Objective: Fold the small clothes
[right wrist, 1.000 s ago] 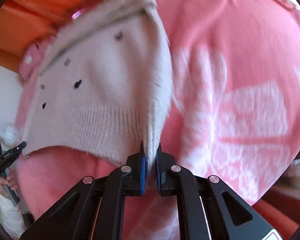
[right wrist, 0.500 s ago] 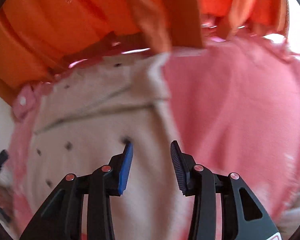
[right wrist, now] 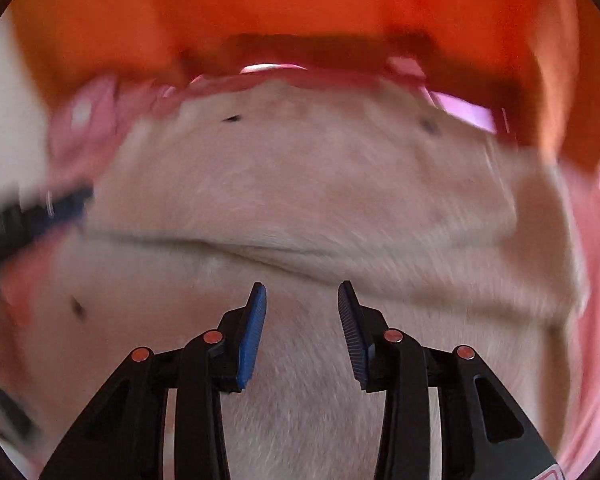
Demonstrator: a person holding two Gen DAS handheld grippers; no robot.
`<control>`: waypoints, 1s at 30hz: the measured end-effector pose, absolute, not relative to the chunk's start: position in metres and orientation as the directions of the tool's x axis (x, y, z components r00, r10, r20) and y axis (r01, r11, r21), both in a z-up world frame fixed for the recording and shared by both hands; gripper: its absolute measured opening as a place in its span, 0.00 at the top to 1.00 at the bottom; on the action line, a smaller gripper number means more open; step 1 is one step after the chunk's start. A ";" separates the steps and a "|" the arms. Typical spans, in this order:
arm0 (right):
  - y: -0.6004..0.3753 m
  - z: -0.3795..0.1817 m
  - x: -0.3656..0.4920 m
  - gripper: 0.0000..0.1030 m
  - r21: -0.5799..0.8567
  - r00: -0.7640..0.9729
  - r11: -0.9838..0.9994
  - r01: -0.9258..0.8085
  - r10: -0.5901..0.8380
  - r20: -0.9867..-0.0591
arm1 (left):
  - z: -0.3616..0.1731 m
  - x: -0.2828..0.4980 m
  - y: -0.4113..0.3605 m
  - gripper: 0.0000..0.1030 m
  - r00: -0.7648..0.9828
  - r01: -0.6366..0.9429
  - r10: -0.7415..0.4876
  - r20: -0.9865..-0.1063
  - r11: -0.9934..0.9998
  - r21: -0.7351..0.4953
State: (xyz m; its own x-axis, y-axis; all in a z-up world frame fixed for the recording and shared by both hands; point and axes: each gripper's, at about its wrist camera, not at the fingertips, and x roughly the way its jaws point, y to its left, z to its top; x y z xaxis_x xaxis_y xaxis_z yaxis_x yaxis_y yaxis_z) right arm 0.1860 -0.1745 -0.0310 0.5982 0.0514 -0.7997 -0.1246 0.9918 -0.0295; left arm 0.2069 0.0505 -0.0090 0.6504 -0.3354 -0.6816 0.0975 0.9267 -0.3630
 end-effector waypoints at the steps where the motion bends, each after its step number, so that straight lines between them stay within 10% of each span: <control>1: -0.164 -0.033 0.188 0.64 -0.056 0.602 0.986 -0.158 0.051 -0.797 | -0.008 0.208 0.058 0.55 0.662 0.080 -0.302 -0.685 0.938 -0.336; 13: -0.135 -0.052 0.246 0.54 -0.039 0.624 0.980 -0.197 0.095 -0.776 | -0.005 0.214 0.082 0.53 0.670 0.030 -0.294 -0.682 0.928 -0.371; 16: -0.136 -0.046 0.246 0.87 0.003 0.624 0.981 -0.195 0.127 -0.771 | -0.004 0.214 0.074 0.53 0.673 0.048 -0.300 -0.676 0.930 -0.364; 20: -0.116 -0.039 0.234 0.87 -0.004 0.606 0.948 -0.320 0.201 -0.770 | -0.002 0.213 0.066 0.53 0.678 0.072 -0.322 -0.661 0.924 -0.377; 30: -0.194 0.003 0.201 0.59 0.204 0.593 0.957 -0.204 0.287 -0.752 | -0.018 0.220 0.055 0.53 0.628 0.077 -0.369 -0.685 0.905 -0.418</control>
State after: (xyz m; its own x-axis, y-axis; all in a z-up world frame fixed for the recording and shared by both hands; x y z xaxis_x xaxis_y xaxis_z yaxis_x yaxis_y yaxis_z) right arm 0.2012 -0.1944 0.0034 0.5928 0.2872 -0.7524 -0.2043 0.9573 0.2044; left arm 0.2196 0.0550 -0.0175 0.6282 -0.3693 -0.6848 0.0769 0.9054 -0.4176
